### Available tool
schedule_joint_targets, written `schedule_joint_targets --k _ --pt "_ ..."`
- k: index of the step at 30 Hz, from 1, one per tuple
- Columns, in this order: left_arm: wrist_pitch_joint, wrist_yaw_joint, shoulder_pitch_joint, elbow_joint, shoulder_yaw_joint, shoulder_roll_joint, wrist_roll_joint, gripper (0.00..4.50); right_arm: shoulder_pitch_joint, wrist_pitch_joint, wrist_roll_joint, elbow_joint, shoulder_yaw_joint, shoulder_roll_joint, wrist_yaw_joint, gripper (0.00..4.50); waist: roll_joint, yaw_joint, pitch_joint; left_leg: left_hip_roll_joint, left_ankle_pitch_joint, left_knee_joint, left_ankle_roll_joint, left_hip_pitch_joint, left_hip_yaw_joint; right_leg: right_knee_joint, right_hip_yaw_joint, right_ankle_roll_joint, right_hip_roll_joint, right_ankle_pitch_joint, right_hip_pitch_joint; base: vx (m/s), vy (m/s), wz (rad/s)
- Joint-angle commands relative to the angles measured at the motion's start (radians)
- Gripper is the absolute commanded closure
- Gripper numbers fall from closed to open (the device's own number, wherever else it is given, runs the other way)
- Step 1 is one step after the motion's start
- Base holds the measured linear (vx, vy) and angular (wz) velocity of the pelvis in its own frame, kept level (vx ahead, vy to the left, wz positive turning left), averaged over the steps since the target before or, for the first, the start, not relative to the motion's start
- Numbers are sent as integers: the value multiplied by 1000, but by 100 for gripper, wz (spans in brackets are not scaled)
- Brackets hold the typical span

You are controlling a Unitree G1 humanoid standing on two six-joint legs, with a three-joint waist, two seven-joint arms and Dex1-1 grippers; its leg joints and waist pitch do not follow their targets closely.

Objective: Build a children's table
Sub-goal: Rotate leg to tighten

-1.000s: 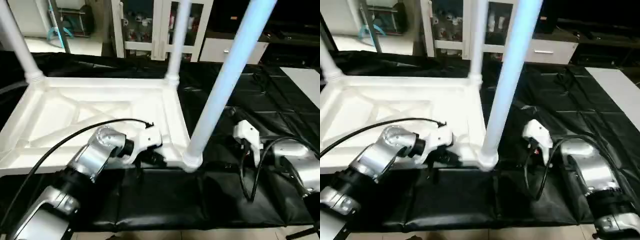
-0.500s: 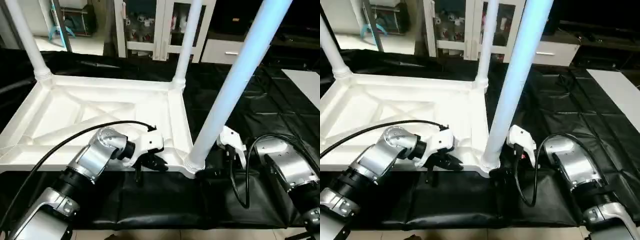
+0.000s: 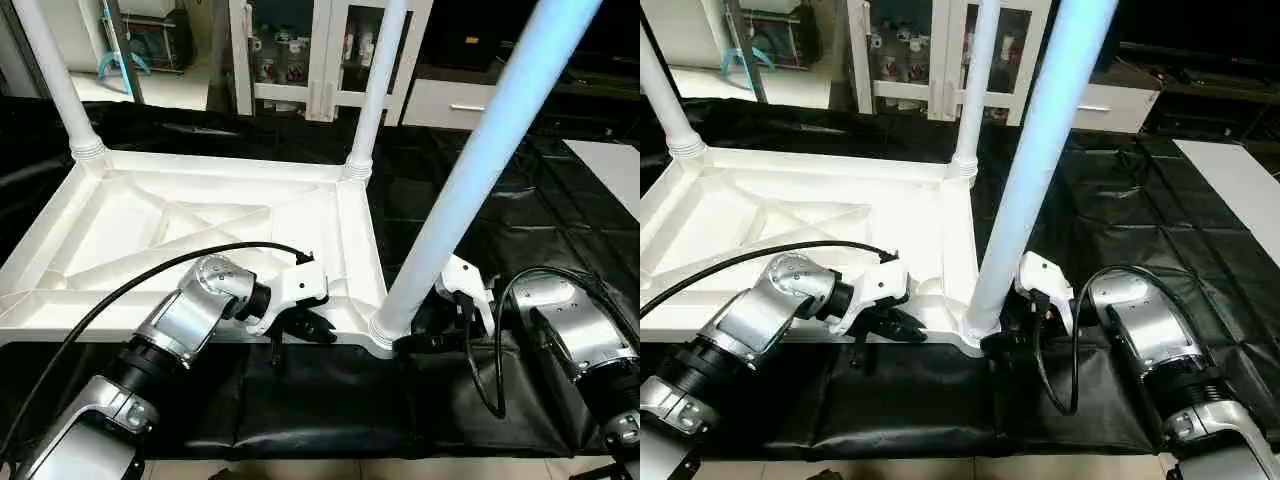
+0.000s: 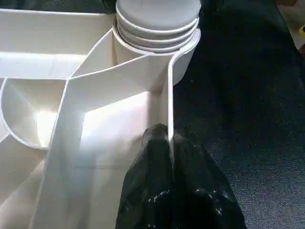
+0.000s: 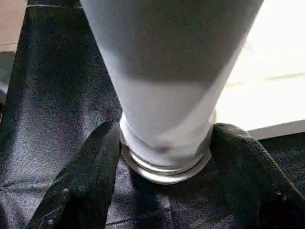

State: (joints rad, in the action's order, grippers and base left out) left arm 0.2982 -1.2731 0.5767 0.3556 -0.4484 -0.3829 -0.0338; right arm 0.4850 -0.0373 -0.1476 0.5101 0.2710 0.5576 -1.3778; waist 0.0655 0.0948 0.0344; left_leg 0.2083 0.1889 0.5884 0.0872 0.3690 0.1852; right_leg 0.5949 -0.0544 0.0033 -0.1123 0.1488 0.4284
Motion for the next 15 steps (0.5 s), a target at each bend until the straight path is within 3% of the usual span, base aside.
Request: schedule_joint_targets --k 1,6,8,10,12,15 --pt "6 -38 -21 -10 -52 16 2 450 5 12 10 7 11 -6 -22 183 3 -4 -58 17 205 -67 -67 -9 4 -54 23 -220 -18 206 -57 0 0 0" --pt "31 15 -17 1 -39 47 -2 450 -3 -14 1 38 -25 -59 83 185 1 -7 -56 17 225 -70 -57 -9 3 -57 23 -216 -18 228 -57 0 0 0" --pt "70 74 -6 22 -23 77 -10 450 6 -39 11 78 -52 -96 192 185 1 -13 -49 18 271 -77 -40 -9 1 -65 21 -200 -18 303 -54 0 0 0" --pt "79 153 11 60 -3 114 -24 450 16 -75 27 118 -75 -128 307 185 4 -23 -45 13 357 -80 -2 -14 -7 -82 18 -146 -21 461 -52 0 0 0" --pt "91 210 24 86 17 143 -27 450 18 -99 24 133 -91 -152 362 186 4 -34 -46 11 390 -82 11 -14 -14 -90 13 -111 -21 520 -52 0 0 0" --pt "143 356 64 148 64 214 -38 450 19 -129 32 154 -125 -220 520 186 4 -51 -44 6 423 -79 10 -18 -18 -102 8 -85 -19 579 -43 0 0 0"
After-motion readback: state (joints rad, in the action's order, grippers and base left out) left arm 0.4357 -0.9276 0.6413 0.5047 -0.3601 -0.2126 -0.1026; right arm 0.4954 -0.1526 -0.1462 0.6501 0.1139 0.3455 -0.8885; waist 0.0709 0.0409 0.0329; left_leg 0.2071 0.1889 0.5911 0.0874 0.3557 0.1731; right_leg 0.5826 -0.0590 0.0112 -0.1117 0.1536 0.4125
